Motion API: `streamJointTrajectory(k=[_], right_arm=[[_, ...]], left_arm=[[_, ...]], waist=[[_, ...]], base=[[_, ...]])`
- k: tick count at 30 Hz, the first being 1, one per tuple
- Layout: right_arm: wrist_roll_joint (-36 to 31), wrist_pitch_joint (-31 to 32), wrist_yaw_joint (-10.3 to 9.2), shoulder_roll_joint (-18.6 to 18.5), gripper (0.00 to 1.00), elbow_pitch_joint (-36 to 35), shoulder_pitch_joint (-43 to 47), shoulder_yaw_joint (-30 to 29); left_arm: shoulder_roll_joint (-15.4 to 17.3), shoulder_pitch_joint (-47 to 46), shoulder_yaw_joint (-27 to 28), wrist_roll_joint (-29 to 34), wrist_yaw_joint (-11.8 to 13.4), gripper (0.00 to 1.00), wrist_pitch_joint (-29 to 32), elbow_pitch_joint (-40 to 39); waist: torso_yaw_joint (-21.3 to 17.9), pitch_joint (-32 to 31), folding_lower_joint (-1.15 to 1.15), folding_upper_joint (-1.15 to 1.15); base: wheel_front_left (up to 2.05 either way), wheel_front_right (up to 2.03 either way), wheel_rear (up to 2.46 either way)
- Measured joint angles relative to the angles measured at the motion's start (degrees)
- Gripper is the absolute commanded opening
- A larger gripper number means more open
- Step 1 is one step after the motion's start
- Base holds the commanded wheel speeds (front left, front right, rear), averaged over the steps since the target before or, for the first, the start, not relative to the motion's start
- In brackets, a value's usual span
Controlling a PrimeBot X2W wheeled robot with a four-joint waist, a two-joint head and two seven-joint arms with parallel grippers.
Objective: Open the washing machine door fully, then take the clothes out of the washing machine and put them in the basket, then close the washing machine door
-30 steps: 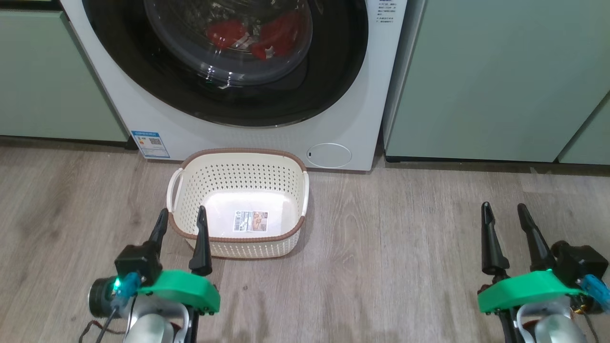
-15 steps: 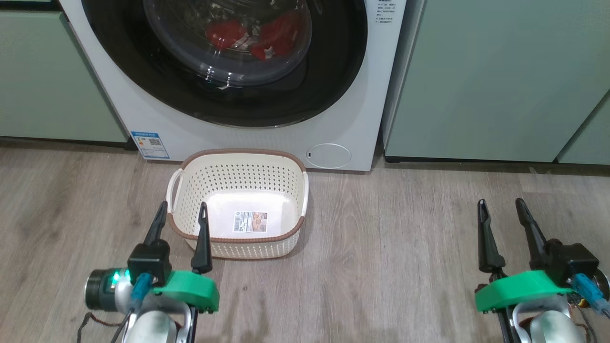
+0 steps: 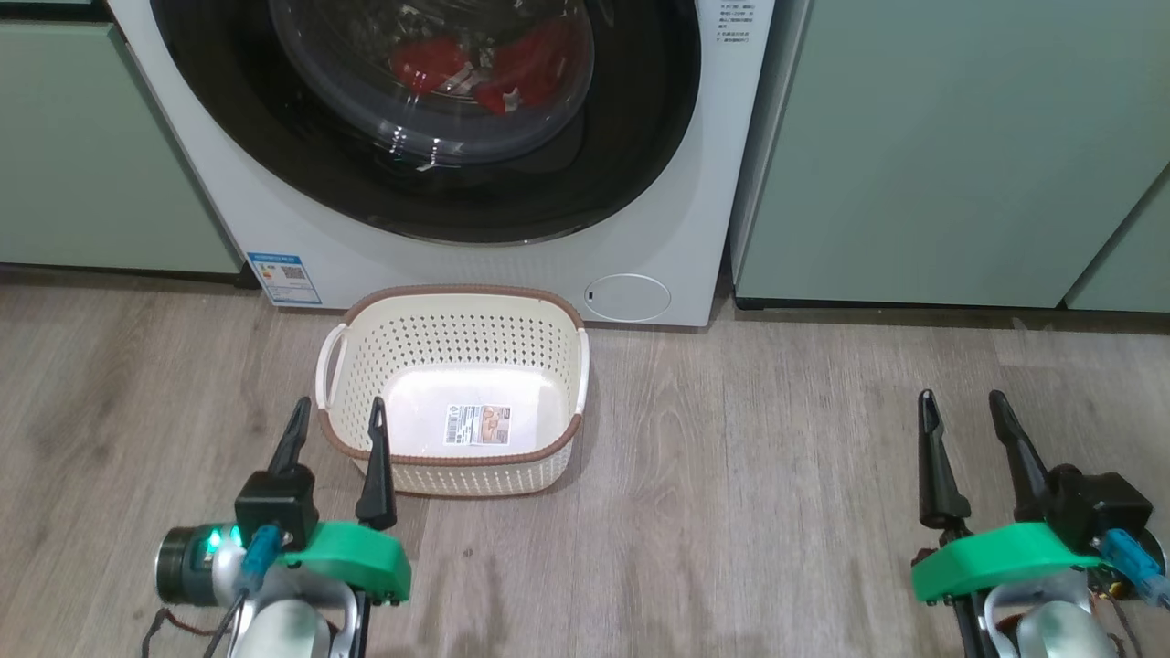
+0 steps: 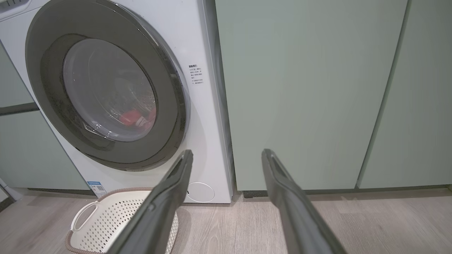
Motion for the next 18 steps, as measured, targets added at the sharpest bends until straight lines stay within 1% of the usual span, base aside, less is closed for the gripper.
streamJointTrajectory(k=[11, 12, 14, 18], right_arm=[[0.2, 0.0, 0.00, 0.0, 1.00, 0.4, 0.0, 0.5], [0.2, 0.0, 0.00, 0.0, 0.89, 0.5, 0.0, 0.7], [0.6, 0.0, 0.00, 0.0, 0.00, 1.5, 0.0, 1.2], [4.0, 0.0, 0.00, 0.0, 0.00, 3.7, -1.5, 1.2]], left_arm=[[0.0, -0.5, -0.3, -1.1, 0.0, 1.00, 0.0, 0.0], [0.0, -0.5, -0.3, -1.1, 0.0, 1.00, 0.0, 0.0], [0.0, -0.5, -0.4, -1.1, 0.0, 1.00, 0.0, 0.0], [0.0, -0.5, -0.8, -2.1, 0.0, 1.00, 0.0, 0.0]], waist=[[0.2, -0.1, 0.00, 0.00], [0.2, -0.1, 0.00, 0.00], [0.3, 0.0, 0.00, 0.00], [0.6, 0.5, 0.00, 0.00]], base=[[0.00, 0.00, 0.00], [0.00, 0.00, 0.00], [0.00, 0.00, 0.00], [0.00, 0.00, 0.00]])
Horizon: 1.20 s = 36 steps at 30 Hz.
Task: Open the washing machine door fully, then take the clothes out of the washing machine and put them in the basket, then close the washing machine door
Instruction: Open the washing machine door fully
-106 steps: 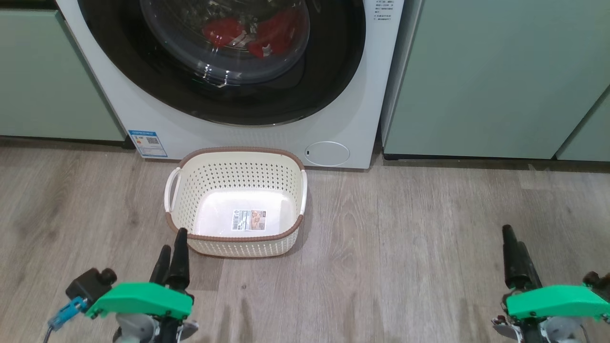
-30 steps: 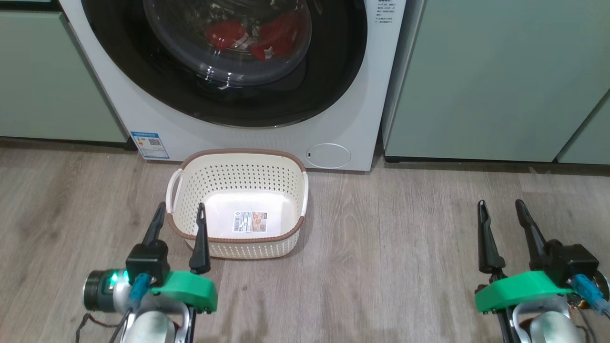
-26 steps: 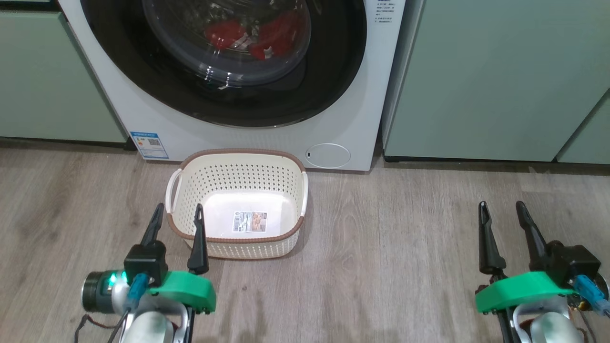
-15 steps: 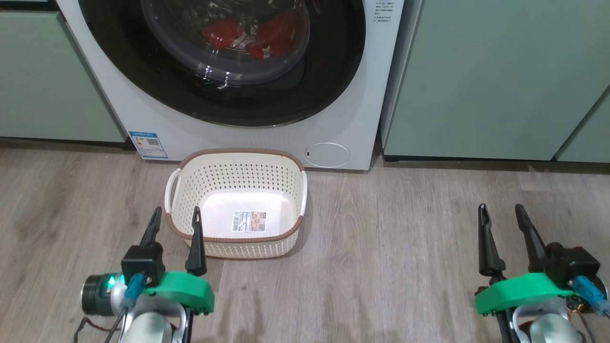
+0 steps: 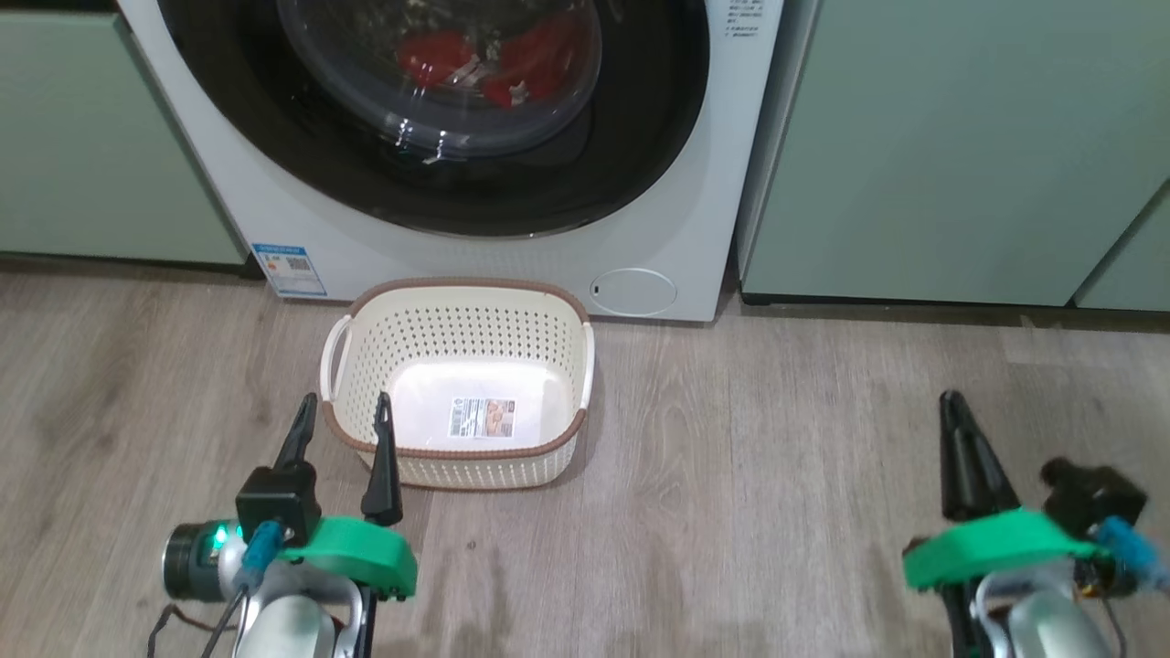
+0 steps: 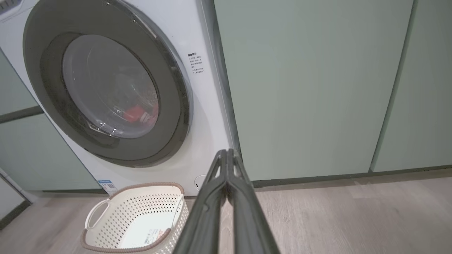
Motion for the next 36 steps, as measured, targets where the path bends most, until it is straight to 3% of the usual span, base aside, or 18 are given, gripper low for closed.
streamJointTrajectory(k=[6, 8, 11, 12, 13, 19, 27, 36], right_arm=[[12.8, 0.0, 0.00, -0.2, 0.00, 5.5, -7.7, -0.9], [20.2, 0.0, 0.00, -0.7, 0.00, 7.6, -10.6, 0.0], [34.0, 0.0, 0.00, -4.4, 0.00, 10.4, -15.4, 1.6], [42.6, 0.5, 0.00, -8.2, 0.00, 11.4, -18.9, 3.4], [47.1, 1.6, 0.00, -9.9, 0.00, 11.5, -20.6, 3.7], [66.3, 13.5, 0.00, -17.7, 0.00, 11.3, -30.1, 4.6], [75.4, 27.3, -0.01, -23.6, 0.00, 11.4, -40.7, 4.3], [75.8, 39.1, -0.01, -28.5, 0.00, 13.8, -53.9, 7.3]], left_arm=[[0.0, -0.2, -1.1, -0.9, -0.4, 1.00, 0.0, -0.1], [0.0, -0.3, -1.4, -1.0, -0.4, 1.00, 0.0, -0.5], [0.0, -1.6, -2.3, -1.6, -0.4, 1.00, 0.0, -0.8], [0.0, -2.8, -3.1, -2.1, -0.4, 1.00, 0.0, -1.1], [-0.1, -3.4, -3.5, -2.5, -0.4, 1.00, 0.0, -1.4], [-0.1, -6.5, -5.9, -4.3, 0.1, 1.00, 0.0, -2.3], [-0.3, -9.7, -9.9, -6.8, 1.5, 1.00, -0.2, -3.8], [-0.4, -14.0, -9.4, -7.8, 2.6, 1.00, -0.2, -6.0]], waist=[[1.1, 1.7, 0.00, 0.00], [1.6, 2.7, 0.00, 0.00], [2.5, 4.7, 0.00, 0.00], [3.2, 6.1, 0.00, 0.00], [3.6, 6.9, 0.00, 0.00], [6.0, 11.9, 0.00, 0.00], [8.7, 18.4, 0.00, 0.00], [11.5, 26.2, 0.00, 0.00]], base=[[0.00, 0.00, 0.00], [0.00, 0.00, 0.00], [0.00, 0.00, 0.00], [0.00, 0.00, 0.00], [0.00, 0.00, 0.00], [0.00, 0.00, 0.00], [0.00, 0.00, 0.00], [0.00, 0.00, 0.00]])
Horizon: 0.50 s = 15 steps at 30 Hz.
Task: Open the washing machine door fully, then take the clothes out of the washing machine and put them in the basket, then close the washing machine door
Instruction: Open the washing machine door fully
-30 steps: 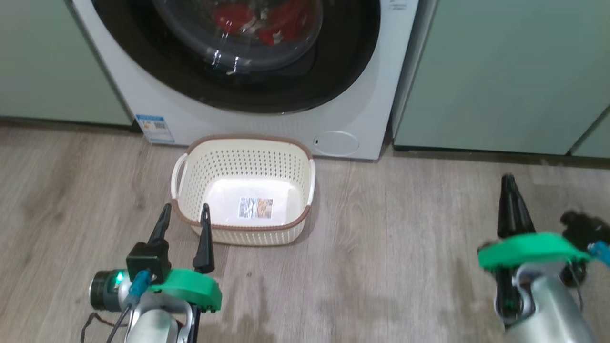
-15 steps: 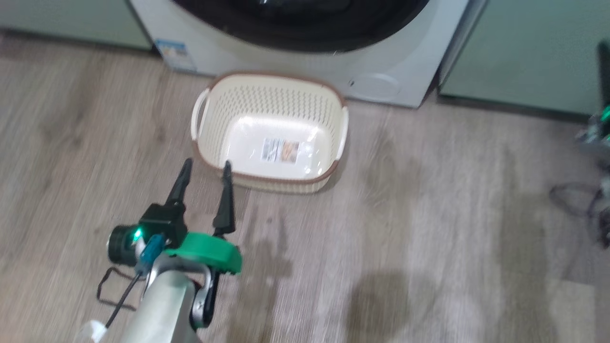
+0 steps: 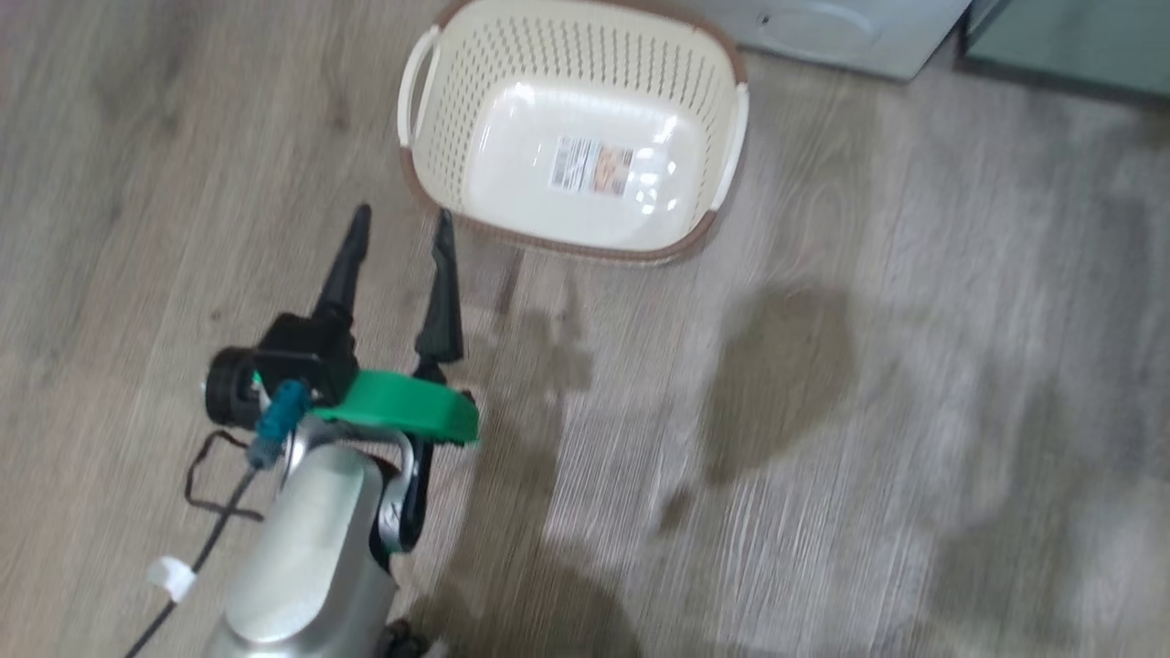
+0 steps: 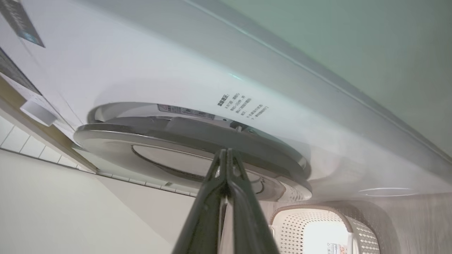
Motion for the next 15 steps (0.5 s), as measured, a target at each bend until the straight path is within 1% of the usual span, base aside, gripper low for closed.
streamJointTrajectory(k=[8, 15], right_arm=[[-1.5, 6.9, 0.00, -0.7, 0.00, 3.4, -10.5, 3.9], [-3.4, 9.2, 0.00, -1.1, 0.00, 5.8, -16.9, 6.3]], left_arm=[[-0.2, -2.8, 0.9, -0.2, 0.5, 1.00, 0.0, -1.5], [-0.3, -3.7, -0.8, -1.2, 0.9, 1.00, 0.0, -2.3]], waist=[[1.2, 5.6, 0.00, 0.00], [2.7, 8.1, 0.00, 0.00]], base=[[0.00, 0.00, 0.00], [0.00, 0.00, 0.00]])
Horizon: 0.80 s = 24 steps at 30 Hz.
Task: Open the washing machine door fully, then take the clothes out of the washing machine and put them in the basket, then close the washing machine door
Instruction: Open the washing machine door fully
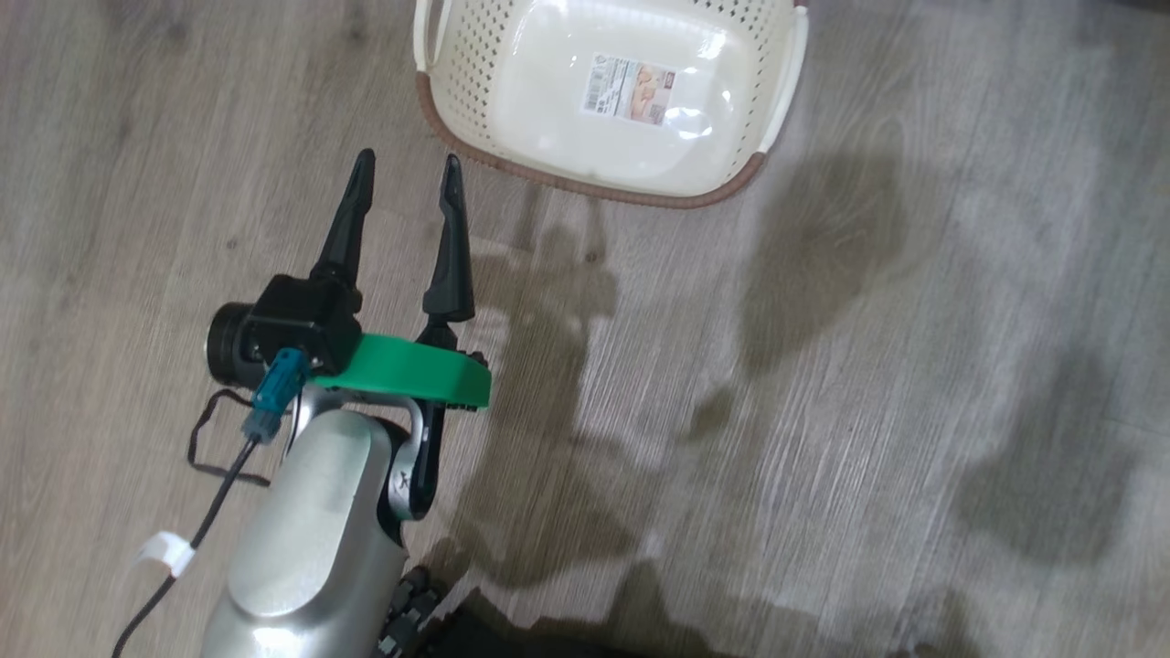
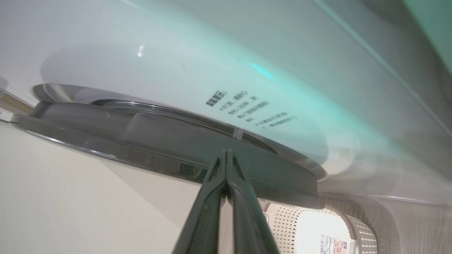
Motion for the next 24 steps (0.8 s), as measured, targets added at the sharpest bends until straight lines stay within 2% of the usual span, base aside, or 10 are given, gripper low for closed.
streamJointTrajectory(k=[12, 24], right_arm=[[-2.8, 1.2, 0.00, -0.1, 0.00, 5.3, -8.7, 3.3], [-2.1, 3.7, -0.07, -0.2, 0.00, 4.5, -8.5, 5.6]], left_arm=[[-0.1, -0.2, -2.5, -1.8, 1.3, 1.00, 0.0, -1.2], [-0.1, -1.3, -3.0, -2.0, 1.6, 1.00, 0.0, -1.5]], waist=[[2.2, 2.6, 0.00, 0.00], [2.5, 2.1, 0.00, 0.00]], base=[[0.00, 0.00, 0.00], [0.00, 0.00, 0.00]])
